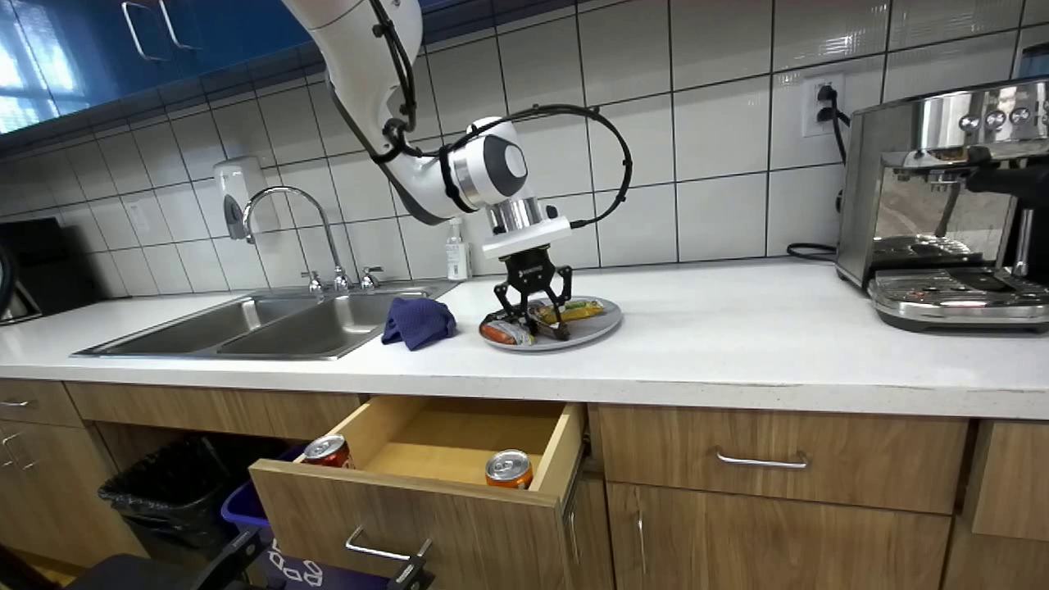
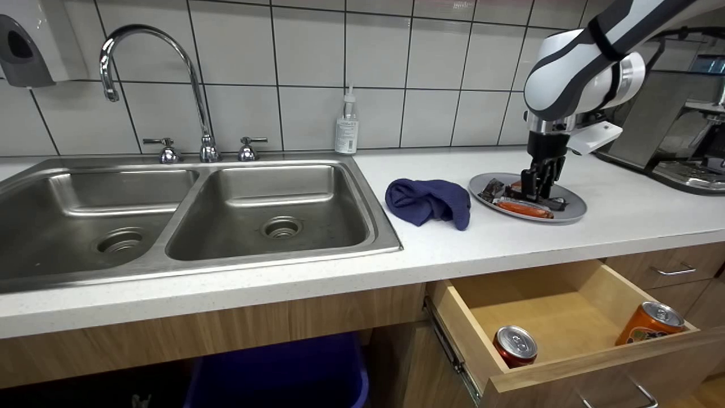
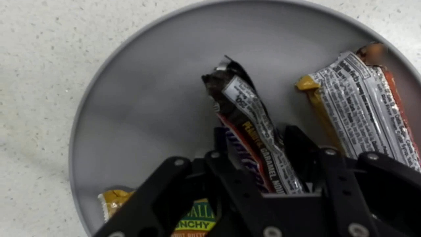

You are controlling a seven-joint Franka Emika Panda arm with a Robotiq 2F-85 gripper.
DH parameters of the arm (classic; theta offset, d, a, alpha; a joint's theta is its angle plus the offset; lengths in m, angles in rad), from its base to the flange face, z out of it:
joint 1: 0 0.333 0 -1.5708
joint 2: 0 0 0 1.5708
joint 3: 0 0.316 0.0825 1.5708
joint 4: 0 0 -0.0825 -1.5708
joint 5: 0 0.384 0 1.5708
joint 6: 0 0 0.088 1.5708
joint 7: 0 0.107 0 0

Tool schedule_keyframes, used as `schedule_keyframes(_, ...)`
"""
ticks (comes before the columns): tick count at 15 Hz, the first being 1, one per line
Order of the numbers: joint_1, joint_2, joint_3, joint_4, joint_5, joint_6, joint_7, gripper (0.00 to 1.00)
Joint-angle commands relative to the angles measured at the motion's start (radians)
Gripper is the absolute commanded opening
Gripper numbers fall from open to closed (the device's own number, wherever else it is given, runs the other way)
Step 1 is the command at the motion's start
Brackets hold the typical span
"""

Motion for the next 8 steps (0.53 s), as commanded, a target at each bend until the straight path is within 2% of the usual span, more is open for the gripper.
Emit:
schedule_keyframes(1,-0.026,0.016,0.024,0.042,0.019,-0.040,-0.041,0.20)
schedule_keyframes(3,-0.026,0.013,0.025,0.040,0.018,-0.038,-0.042,0.05)
schedule_keyframes(8,-0.026,-0.006,0.027,0.017,0.014,-0.025,-0.048,0.05)
